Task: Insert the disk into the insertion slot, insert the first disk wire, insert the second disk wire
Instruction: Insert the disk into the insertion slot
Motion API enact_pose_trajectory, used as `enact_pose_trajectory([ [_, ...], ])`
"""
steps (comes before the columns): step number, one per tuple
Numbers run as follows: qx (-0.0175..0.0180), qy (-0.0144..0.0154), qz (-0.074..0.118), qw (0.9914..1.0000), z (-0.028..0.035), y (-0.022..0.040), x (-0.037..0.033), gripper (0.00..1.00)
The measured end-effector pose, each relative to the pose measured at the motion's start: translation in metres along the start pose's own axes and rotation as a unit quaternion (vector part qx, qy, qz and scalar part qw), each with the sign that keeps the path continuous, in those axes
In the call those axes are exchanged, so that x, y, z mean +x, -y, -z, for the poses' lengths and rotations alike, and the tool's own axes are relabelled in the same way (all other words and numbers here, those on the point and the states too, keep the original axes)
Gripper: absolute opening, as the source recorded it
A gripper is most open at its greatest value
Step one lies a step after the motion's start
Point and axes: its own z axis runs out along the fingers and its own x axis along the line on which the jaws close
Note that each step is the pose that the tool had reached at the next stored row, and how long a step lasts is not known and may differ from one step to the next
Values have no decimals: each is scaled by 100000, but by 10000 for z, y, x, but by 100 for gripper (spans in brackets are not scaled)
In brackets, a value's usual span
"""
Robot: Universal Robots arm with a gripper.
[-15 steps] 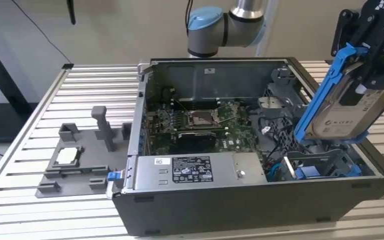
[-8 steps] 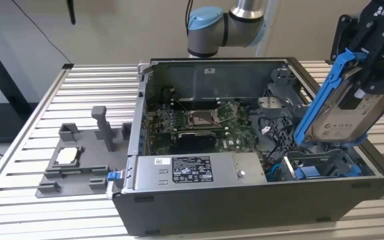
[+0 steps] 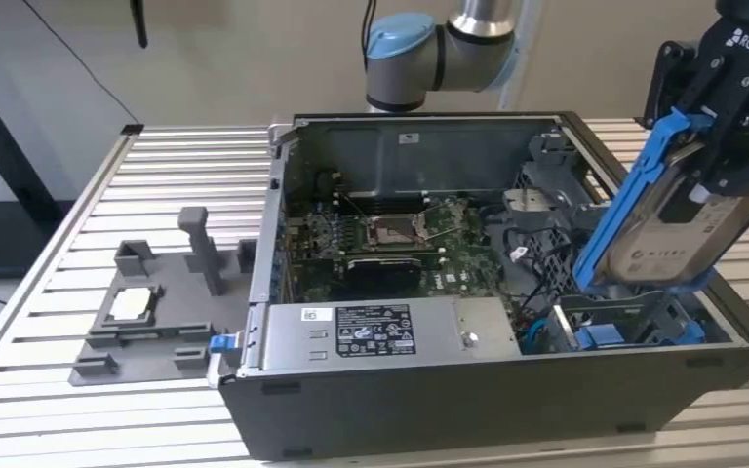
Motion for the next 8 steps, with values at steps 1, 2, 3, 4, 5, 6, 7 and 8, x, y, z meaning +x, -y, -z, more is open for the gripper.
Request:
enact_pose_trajectory([
  [1, 1, 2, 8, 100000, -10, 2, 1, 33],
  [2, 1, -6, 21, 100000, -20, 4, 3, 33],
  [3, 0, -7, 37, 100000, -30, 7, 5, 33],
  [4, 1, 0, 56, 100000, -42, 9, 7, 33],
  [5, 0, -10, 70, 100000, -52, 11, 7, 33],
  [6, 0, -10, 92, 100000, -64, 13, 8, 33],
  [7, 2, -9, 114, 100000, -75, 15, 10, 33],
  [8, 1, -6, 132, 100000, -86, 17, 11, 33],
])
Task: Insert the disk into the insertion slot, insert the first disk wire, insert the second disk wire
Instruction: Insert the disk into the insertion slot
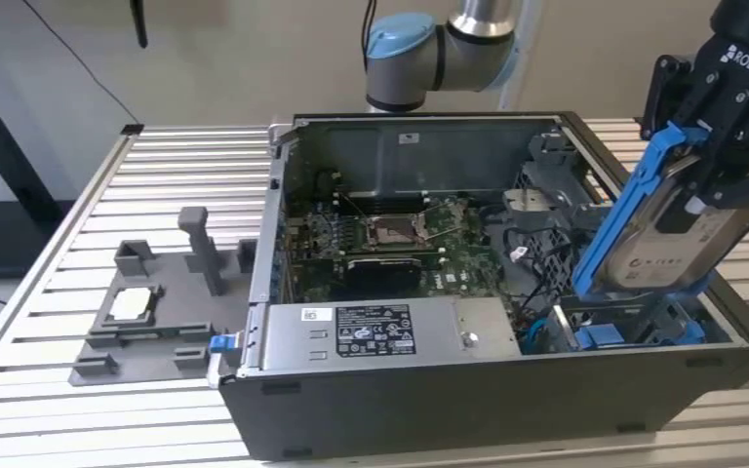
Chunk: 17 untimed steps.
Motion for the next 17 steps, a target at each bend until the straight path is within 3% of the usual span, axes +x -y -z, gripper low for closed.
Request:
enact_pose_trajectory([
  [17, 0, -15, 400, 99999, -227, 23, 1, 33],
])
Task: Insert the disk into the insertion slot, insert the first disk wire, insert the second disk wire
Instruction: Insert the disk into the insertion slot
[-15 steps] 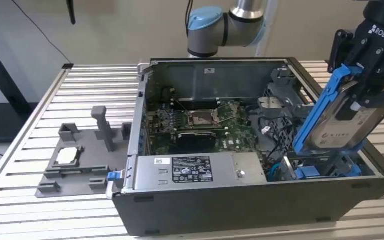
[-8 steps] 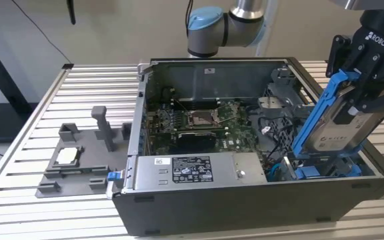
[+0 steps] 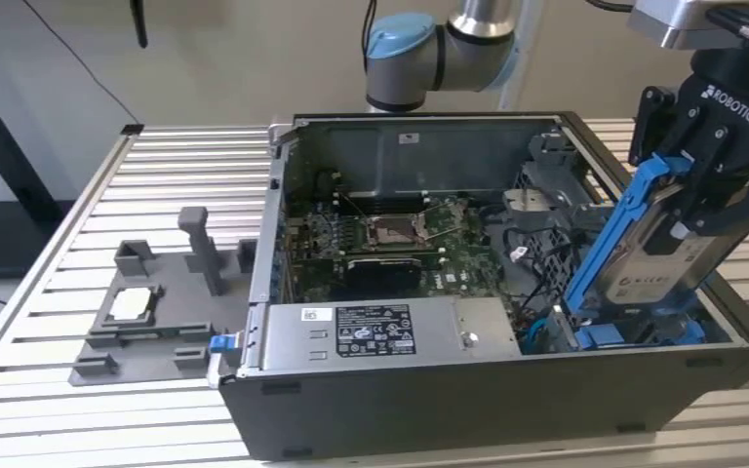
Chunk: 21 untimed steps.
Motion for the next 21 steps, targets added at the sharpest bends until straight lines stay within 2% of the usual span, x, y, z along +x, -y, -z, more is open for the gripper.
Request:
enact_pose_trajectory([
  [14, 2, 8, 51, 100000, -126, 38, 0, 33],
  [21, 3, 248, 60, 100000, -238, 45, -1, 33],
])
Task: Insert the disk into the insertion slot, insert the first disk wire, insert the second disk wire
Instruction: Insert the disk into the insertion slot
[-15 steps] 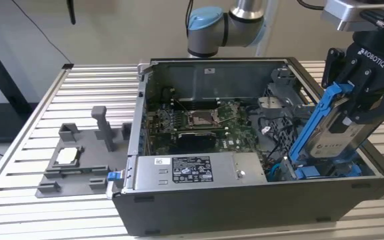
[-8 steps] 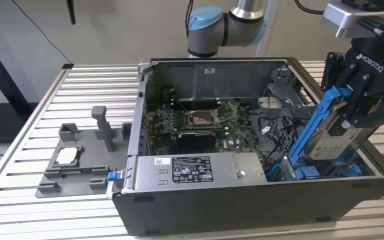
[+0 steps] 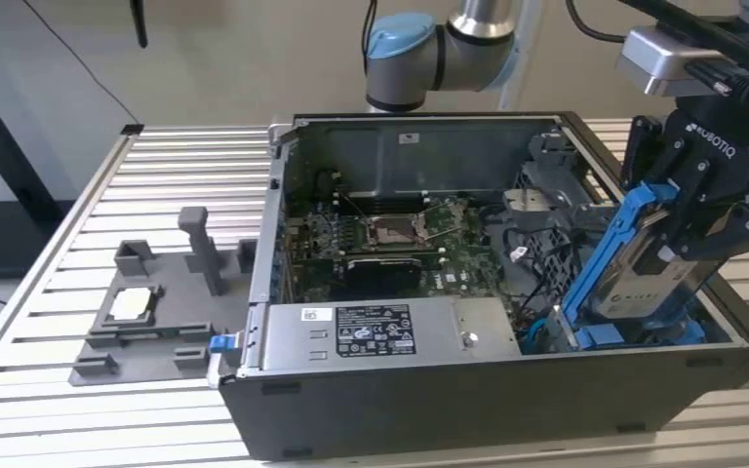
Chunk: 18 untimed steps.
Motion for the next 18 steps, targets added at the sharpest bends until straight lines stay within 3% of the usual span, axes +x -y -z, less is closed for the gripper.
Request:
enact_pose_trajectory([
  [9, -5, 1222, 44, 99993, -104, 4, -2, 33],
  [18, -2, 1633, 62, 99987, -251, 10, -2, 33],
])
